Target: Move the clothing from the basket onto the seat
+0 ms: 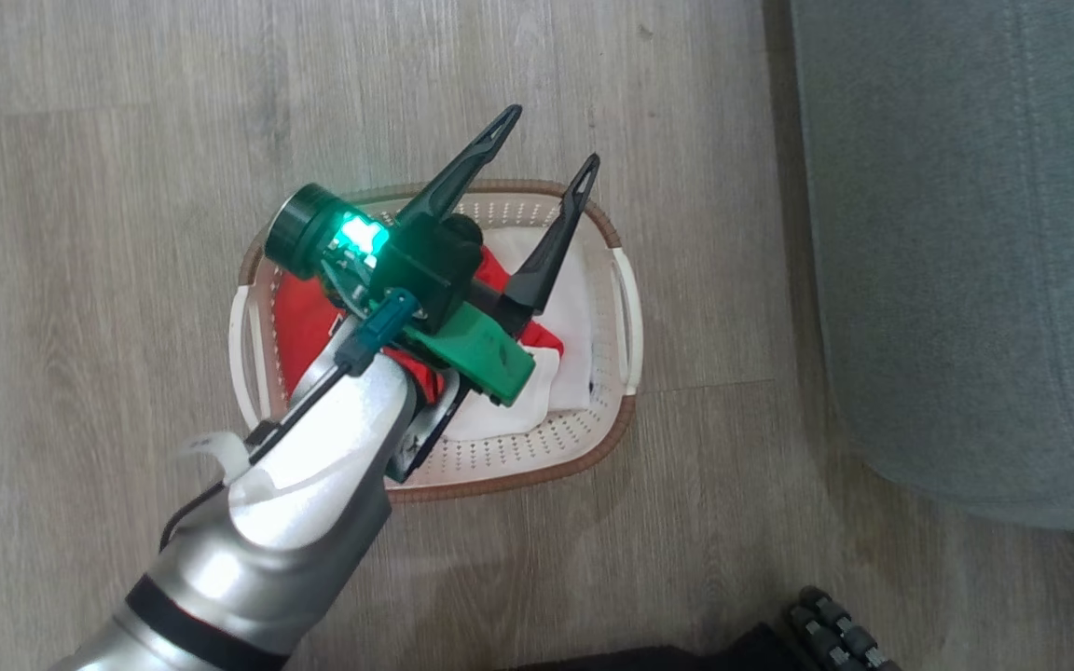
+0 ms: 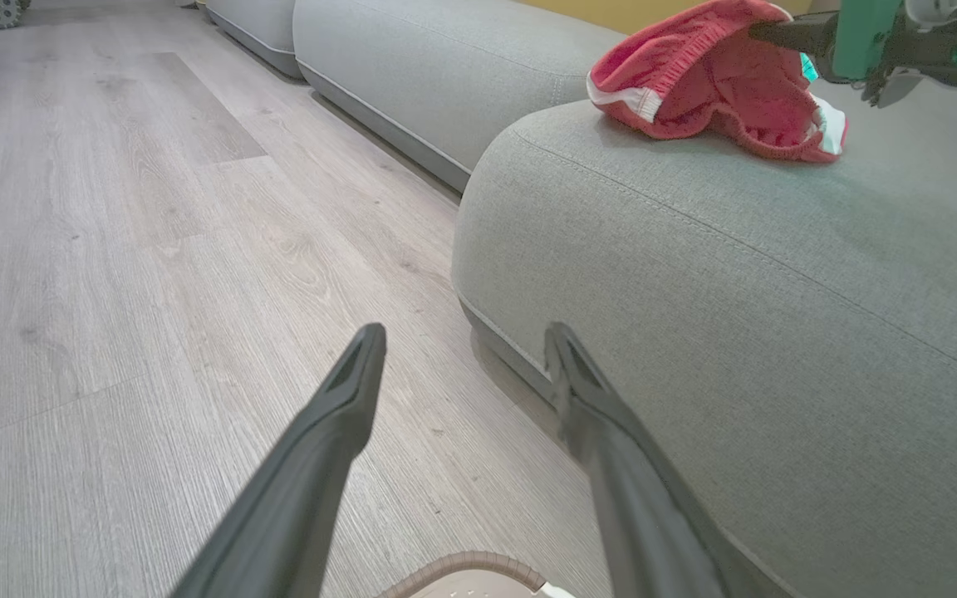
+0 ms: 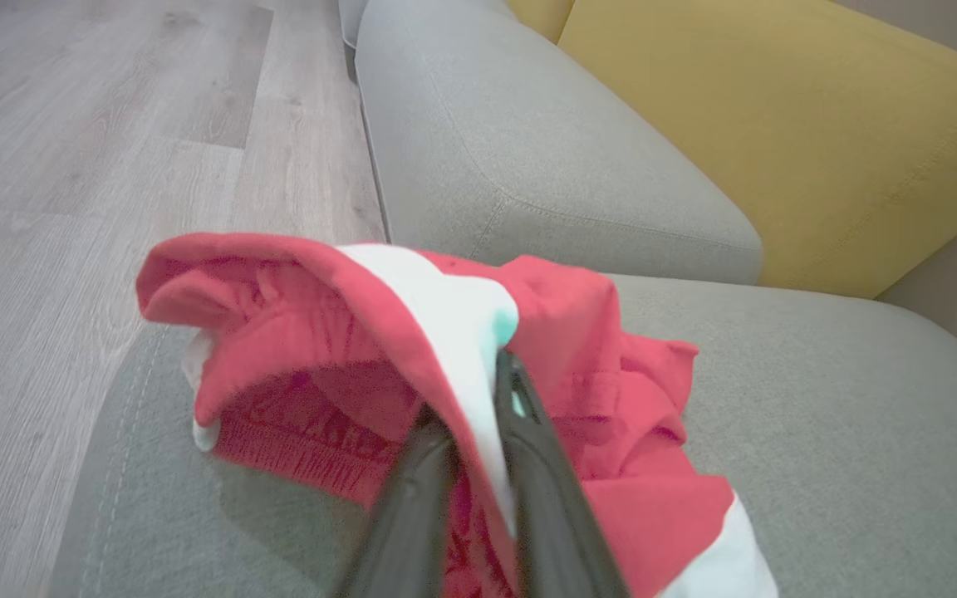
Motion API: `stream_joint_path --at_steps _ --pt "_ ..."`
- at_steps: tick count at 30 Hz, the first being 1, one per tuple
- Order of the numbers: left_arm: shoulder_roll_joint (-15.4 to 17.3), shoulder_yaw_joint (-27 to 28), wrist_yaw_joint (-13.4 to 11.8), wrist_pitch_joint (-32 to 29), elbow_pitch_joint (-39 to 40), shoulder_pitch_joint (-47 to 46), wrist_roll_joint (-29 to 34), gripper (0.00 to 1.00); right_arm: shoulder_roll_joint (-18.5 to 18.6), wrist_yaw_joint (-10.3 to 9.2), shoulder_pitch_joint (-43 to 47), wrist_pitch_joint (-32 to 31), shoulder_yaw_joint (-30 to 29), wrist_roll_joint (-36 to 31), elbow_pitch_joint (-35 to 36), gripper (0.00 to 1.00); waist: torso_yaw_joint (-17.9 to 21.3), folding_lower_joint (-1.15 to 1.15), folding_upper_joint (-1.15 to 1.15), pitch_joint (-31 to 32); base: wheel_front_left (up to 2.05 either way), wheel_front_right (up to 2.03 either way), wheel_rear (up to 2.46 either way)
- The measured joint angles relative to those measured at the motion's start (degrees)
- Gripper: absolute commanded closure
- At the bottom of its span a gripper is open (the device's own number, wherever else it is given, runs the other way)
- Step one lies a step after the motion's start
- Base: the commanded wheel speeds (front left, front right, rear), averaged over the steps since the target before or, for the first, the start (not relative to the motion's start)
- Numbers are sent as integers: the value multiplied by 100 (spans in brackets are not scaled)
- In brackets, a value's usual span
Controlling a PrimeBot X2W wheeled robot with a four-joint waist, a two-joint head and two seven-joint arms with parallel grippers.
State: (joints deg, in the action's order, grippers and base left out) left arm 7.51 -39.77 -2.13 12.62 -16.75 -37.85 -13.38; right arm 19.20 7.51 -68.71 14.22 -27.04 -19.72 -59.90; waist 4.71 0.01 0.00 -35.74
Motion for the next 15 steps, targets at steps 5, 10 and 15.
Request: stream_joint_path --at_steps 5,10,15 --pt "40 7 -34 0 -91 8 -77 0 -101 0 280 24 267 134 -10 0 63 0 0 134 0 0 0" --pt "62 30 -53 11 -169 87 -178 0 -211 0 784 25 790 716 382 0 137 0 0 376 0 0 0" --pt "69 166 -93 76 -231 331 -389 0 -255 0 1428 25 1421 1383 793 0 205 0 0 744 0 0 0"
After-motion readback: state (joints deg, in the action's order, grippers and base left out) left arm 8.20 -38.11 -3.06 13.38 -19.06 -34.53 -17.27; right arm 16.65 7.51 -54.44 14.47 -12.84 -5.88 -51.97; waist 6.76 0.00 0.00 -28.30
